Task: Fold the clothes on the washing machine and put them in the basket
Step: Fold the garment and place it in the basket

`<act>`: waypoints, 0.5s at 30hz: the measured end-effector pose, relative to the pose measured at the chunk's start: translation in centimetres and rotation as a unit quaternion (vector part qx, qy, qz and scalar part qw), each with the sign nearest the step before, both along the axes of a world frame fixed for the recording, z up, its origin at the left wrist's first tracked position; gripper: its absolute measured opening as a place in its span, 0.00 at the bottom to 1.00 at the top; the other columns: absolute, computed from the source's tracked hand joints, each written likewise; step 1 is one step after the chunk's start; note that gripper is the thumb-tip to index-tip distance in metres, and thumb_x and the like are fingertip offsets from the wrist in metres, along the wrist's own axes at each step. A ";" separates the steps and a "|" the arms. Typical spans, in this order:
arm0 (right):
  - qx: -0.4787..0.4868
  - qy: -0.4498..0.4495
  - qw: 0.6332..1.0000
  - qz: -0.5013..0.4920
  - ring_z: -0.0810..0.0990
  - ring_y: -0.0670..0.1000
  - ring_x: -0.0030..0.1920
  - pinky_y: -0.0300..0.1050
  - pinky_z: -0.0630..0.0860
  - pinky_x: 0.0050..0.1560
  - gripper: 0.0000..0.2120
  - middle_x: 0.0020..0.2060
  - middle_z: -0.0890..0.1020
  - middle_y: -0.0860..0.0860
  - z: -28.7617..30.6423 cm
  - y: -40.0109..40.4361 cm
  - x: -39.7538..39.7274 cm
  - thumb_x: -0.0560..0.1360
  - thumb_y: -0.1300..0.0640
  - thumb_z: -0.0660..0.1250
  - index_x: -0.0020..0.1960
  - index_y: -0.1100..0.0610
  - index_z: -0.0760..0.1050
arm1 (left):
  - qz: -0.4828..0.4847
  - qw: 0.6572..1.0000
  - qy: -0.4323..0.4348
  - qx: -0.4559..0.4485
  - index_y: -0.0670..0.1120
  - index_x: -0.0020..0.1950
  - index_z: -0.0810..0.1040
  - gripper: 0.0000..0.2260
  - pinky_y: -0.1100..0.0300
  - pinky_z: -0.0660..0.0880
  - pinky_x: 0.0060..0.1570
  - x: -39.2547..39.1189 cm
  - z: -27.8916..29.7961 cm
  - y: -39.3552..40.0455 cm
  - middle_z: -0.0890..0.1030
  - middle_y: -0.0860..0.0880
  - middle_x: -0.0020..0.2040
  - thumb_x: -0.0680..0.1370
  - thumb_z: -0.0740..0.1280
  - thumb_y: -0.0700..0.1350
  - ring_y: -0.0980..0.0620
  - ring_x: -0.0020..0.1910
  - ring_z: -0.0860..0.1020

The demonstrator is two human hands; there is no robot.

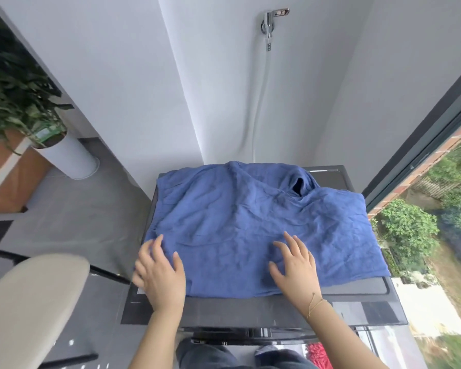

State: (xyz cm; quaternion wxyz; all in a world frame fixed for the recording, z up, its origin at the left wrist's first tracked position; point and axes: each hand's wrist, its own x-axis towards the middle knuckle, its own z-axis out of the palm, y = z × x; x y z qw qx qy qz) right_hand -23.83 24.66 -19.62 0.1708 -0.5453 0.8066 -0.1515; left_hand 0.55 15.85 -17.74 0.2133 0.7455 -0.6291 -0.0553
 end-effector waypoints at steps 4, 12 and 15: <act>-0.020 -0.041 0.994 0.102 0.47 0.51 0.79 0.45 0.40 0.74 0.35 0.78 0.54 0.47 0.6 -1.6 1.8 0.71 0.38 0.45 0.74 0.48 0.66 | 0.166 0.975 0.092 0.116 0.41 0.67 0.71 0.20 0.40 0.62 0.60 3.2 -0.2 -2.3 0.68 0.37 0.68 0.77 0.67 0.49 0.36 0.65 0.65; 0.068 -0.012 0.978 0.198 0.37 0.50 0.78 0.51 0.33 0.74 0.41 0.78 0.39 0.44 0.4 -5.0 5.5 0.67 0.34 0.37 0.79 0.44 0.50 | 0.048 0.978 0.180 0.094 0.37 0.41 0.75 0.09 0.54 0.66 0.44 7.1 -0.6 -3.0 0.73 0.41 0.51 0.79 0.66 0.41 0.42 0.42 0.72; 0.104 0.017 0.972 0.208 0.37 0.51 0.78 0.50 0.35 0.74 0.43 0.77 0.36 0.44 -0.1 -5.4 5.7 0.65 0.32 0.35 0.79 0.43 0.46 | 0.088 0.978 0.152 0.109 0.40 0.31 0.69 0.15 0.54 0.61 0.34 10.6 -0.9 -3.3 0.71 0.39 0.41 0.76 0.69 0.37 0.43 0.33 0.68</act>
